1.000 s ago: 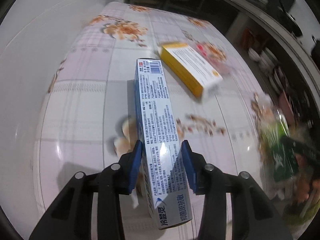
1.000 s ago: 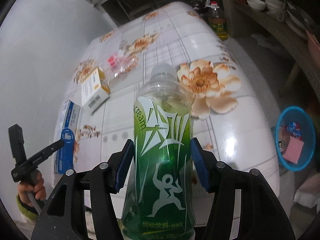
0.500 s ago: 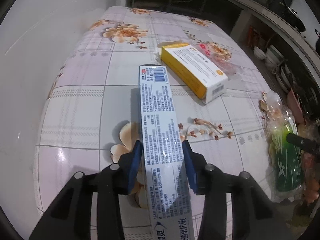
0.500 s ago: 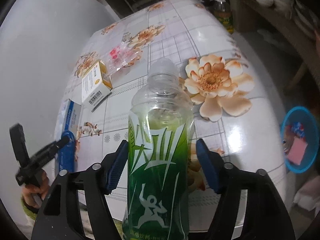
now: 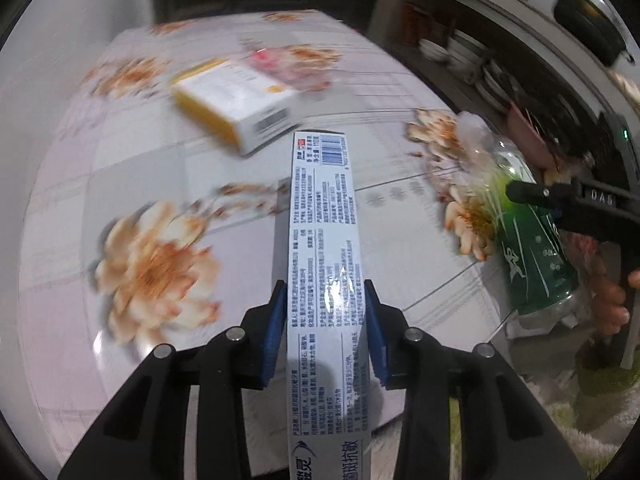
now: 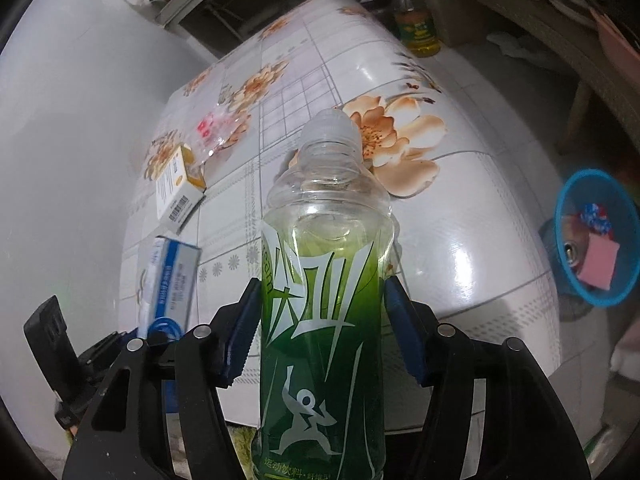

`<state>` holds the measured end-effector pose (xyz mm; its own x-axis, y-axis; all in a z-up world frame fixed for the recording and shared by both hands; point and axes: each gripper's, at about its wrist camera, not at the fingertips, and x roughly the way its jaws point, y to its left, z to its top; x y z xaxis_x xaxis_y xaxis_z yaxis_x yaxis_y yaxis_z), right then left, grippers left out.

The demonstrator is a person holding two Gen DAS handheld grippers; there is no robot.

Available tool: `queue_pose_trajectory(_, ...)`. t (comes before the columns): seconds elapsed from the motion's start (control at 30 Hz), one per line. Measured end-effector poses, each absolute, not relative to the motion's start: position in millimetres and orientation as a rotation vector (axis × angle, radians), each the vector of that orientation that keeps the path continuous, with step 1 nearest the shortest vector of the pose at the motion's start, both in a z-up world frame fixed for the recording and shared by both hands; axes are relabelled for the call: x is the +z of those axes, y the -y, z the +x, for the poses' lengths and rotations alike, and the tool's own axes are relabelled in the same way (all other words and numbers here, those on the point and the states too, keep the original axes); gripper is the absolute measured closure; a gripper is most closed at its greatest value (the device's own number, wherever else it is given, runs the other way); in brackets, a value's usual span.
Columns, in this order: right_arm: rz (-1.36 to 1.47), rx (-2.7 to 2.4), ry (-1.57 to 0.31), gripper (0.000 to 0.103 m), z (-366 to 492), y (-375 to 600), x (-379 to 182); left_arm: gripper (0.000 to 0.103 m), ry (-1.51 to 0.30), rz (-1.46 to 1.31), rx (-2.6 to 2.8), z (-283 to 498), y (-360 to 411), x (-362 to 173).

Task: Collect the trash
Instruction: 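Grasp the white-blue toothpaste box with the left gripper while the right gripper holds the bottle, then lift the toothpaste box and green bottle and carry them toward the blue wastebasket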

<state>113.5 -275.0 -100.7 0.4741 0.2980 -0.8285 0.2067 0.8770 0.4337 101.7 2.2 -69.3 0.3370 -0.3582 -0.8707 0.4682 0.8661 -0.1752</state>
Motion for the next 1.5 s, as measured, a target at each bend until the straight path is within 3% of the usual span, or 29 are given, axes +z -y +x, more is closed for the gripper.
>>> queue_pose_trajectory(0.53,0.532,0.08,-1.101,0.038,125.5,274.0,-107.3,0.067,-1.076,0.178,-0.614,125.0,57.7,-70.7)
queue_pose_trajectory(0.8,0.555,0.101,-1.113,0.038,128.5,273.5,-113.3,0.067,-1.078,0.201,-0.603,132.1,70.3,-71.3)
queue_pose_trajectory(0.93,0.584,0.111,-1.108,0.044,127.2,276.6,-114.5,0.069,-1.075,0.207,-0.593,133.3,75.5,-71.1)
queue_pose_trajectory(1.5,0.639,0.086,-1.068,0.044,112.7,291.8,-109.5,0.07,-1.014,0.228,-0.582,128.0,85.9,-57.5)
